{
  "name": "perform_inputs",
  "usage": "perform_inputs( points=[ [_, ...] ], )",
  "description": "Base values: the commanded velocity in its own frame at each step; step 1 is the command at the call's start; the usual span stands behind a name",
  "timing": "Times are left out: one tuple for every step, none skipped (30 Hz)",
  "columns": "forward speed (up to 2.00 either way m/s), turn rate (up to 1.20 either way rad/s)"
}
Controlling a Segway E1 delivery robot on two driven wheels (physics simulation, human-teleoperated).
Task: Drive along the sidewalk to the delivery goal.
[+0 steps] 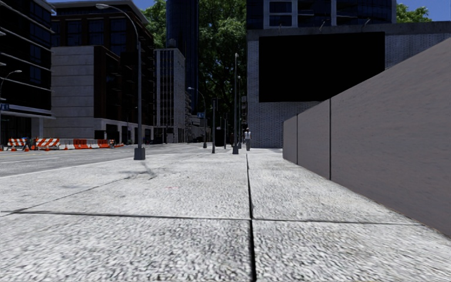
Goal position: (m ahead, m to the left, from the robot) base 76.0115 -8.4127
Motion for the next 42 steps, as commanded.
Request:
perform_inputs(
  points=[
    [2.00, -0.21],
    [2.00, -0.22],
    [2.00, -0.22],
    [2.00, -0.23],
    [2.00, -0.24],
    [2.00, -0.24],
    [2.00, -0.24],
    [2.00, -0.24],
    [2.00, -0.18],
    [2.00, 0.00],
    [2.00, 0.00],
    [2.00, 0.00],
    [2.00, 0.00],
    [2.00, 0.00],
    [2.00, 0.00],
    [2.00, 0.00],
    [2.00, 0.00],
    [2.00, 0.00],
    [2.00, 0.00],
    [2.00, 0.00],
    [2.00, 0.00],
    [2.00, 0.00],
    [2.00, 0.00],
    [2.00, 0.00],
    [2.00, 0.00],
    [2.00, 0.00],
    [2.00, 0.00],
    [2.00, 0.00],
    [2.00, 0.00],
    [2.00, 0.00],
    [2.00, 0.00],
    [2.00, 0.00],
    [2.00, 0.00],
    [2.00, 0.00],
    [2.00, 0.00],
    [2.00, 0.00],
    [2.00, 0.00],
    [2.00, 0.05],
    [2.00, 0.20],
    [2.00, 0.20],
    [2.00, 0.34],
    [2.00, 0.38]
  ],
)
